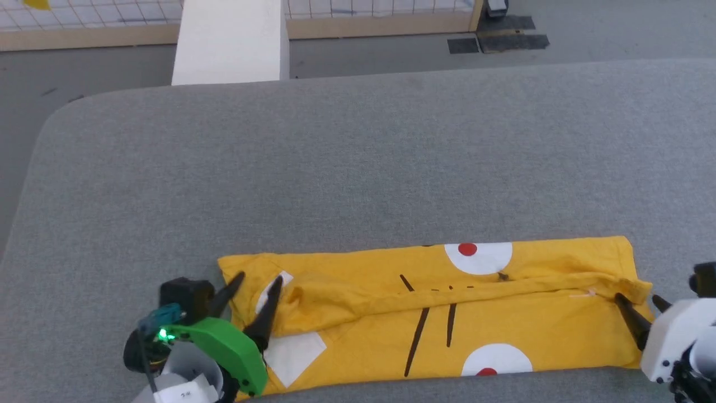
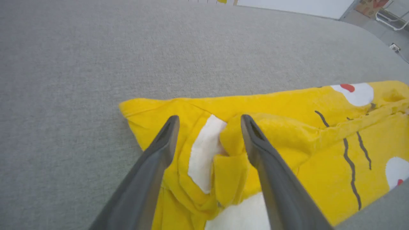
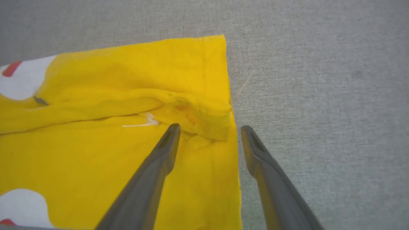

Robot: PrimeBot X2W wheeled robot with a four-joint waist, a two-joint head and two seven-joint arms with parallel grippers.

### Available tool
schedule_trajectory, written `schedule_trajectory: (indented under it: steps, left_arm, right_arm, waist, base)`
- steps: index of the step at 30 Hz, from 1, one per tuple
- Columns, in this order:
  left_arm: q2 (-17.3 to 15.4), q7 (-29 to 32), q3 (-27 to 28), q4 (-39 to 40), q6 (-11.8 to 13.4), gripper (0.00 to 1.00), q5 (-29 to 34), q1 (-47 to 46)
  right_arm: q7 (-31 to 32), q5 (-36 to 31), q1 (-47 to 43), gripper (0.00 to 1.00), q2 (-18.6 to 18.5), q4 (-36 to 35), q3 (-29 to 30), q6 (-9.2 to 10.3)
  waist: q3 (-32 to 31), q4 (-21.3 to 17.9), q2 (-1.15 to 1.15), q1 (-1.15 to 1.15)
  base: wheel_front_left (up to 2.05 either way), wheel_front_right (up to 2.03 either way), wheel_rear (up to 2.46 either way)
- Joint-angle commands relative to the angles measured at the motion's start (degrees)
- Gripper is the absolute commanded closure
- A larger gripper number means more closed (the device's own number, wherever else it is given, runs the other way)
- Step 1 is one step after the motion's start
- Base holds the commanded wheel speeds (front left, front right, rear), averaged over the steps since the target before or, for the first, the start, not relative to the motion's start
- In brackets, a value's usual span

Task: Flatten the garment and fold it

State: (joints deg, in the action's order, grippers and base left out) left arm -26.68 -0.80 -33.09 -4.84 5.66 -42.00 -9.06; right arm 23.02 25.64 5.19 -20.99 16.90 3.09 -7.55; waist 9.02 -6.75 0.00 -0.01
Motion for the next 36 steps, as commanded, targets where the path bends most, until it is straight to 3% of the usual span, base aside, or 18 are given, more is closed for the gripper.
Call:
schedule_trajectory:
  steps: [1,7,13,23,31,36]
  left_arm:
    - [0.95,-2.57,1.18,0.67,1.11,0.0,0.46,1.06]
    - [3.46,-12.56,5.35,-0.12,4.16,0.0,3.44,0.75]
    - [8.05,-14.16,13.17,0.48,4.7,0.0,10.76,-1.65]
    - [17.39,-14.19,24.54,1.14,-0.88,0.0,24.21,-0.2]
    - [21.18,-14.2,29.03,-0.27,-5.49,0.0,28.46,1.31]
    - [22.32,-14.2,30.97,-0.95,-7.35,0.0,29.79,1.68]
  right_arm:
    - [-0.58,0.24,-1.5,0.0,0.63,-1.78,1.08,0.06]
    - [-4.84,-0.03,-4.96,0.0,4.64,-9.09,6.41,0.06]
    - [-7.62,-1.7,-4.82,0.0,8.6,-10.53,10.23,0.06]
    - [-3.76,-3.87,1.04,0.0,14.31,-0.24,17.6,0.06]
    - [4.33,-11.37,5.46,0.0,15.81,6.92,24.23,0.06]
    - [11.13,-12.52,6.55,0.0,16.56,8.13,24.23,0.06]
  waist:
    - [-1.17,1.14,0.0,0.01]
    - [-2.39,2.56,0.0,0.01]
    - [-2.58,3.36,0.0,0.01]
    - [-1.79,3.4,0.0,0.01]
    - [-2.09,4.11,0.0,0.01]
    - [-2.0,4.55,0.0,0.01]
  base:
    - [0.0,0.0,0.0]
    - [0.0,0.0,0.0]
    - [0.0,0.0,0.0]
    - [0.0,0.0,0.0]
    - [0.0,0.0,0.0]
    - [0.0,0.0,0.0]
